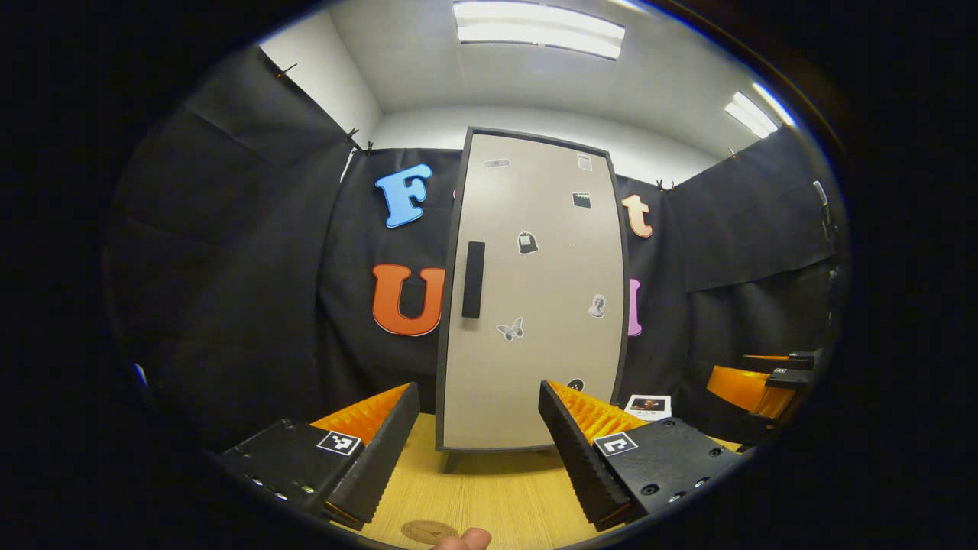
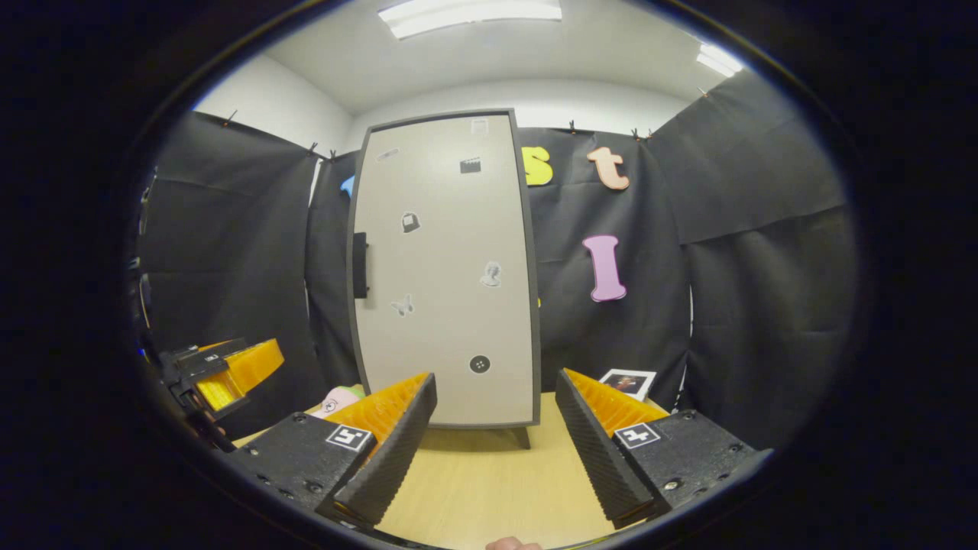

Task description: Open the cabinet door with the right hand, grasp the bottle in the cabinet with the left hand and place it on the coaster, then close the cabinet door with the right hand.

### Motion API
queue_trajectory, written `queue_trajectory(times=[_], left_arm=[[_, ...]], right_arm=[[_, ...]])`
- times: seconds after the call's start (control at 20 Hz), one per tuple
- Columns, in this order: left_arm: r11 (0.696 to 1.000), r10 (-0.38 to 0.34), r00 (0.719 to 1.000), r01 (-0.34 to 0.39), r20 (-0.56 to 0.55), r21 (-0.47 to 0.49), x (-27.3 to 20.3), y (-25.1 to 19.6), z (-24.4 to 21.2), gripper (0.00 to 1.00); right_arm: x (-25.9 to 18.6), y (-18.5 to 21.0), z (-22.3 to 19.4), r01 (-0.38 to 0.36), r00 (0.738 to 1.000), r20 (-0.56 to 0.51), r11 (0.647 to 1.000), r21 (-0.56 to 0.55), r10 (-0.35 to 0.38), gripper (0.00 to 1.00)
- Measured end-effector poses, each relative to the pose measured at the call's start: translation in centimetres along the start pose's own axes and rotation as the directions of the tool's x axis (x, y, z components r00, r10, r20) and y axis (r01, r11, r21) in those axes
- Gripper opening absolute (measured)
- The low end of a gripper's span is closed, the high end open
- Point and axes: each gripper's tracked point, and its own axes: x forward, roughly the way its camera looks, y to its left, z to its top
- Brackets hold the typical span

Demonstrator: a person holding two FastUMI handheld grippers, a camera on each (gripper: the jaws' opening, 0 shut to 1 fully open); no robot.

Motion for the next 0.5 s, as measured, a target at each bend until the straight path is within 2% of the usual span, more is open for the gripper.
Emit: queue_trajectory(times=[0.5], left_arm=[[1.0,0.01,1.0,-0.01,0.011,0.008,0.19,0.37,0.17,0.95]], right_arm=[[0.28,-0.21,0.09,0.005,1.0,0.001,1.0,-0.011,-0.005,0.97]])
